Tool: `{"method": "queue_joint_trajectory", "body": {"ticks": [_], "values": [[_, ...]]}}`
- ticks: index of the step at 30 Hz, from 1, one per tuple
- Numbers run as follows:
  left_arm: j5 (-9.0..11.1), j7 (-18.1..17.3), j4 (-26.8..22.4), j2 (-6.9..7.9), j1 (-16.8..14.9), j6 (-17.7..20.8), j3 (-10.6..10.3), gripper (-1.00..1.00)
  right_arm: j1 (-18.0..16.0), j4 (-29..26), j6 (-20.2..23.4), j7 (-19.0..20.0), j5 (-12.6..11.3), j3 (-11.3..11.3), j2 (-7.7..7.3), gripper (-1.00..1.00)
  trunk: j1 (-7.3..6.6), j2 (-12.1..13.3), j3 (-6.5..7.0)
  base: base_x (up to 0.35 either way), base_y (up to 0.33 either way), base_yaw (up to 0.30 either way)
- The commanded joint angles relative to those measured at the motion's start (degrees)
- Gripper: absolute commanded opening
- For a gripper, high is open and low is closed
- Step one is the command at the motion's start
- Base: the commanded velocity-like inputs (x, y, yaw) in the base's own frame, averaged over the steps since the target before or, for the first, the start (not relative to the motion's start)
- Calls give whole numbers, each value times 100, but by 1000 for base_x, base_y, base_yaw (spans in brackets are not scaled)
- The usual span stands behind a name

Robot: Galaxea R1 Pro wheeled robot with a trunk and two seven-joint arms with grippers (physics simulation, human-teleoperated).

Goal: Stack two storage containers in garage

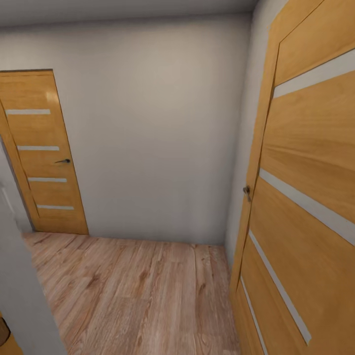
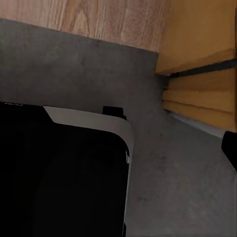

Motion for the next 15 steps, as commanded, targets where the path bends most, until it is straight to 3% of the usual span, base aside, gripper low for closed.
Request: {"method": "queue_joint_trajectory", "body": {"ticks": [1,15], "values": [[27,12,0,-3,-2,-8,20,100,-7,16,-31,-1,-50,49,2,100,4,-4,-8,319,0,0],[35,12,0,2,-4,-8,20,100,-7,14,-31,-7,-50,49,2,100,4,-4,-8,319,0,0]]}}
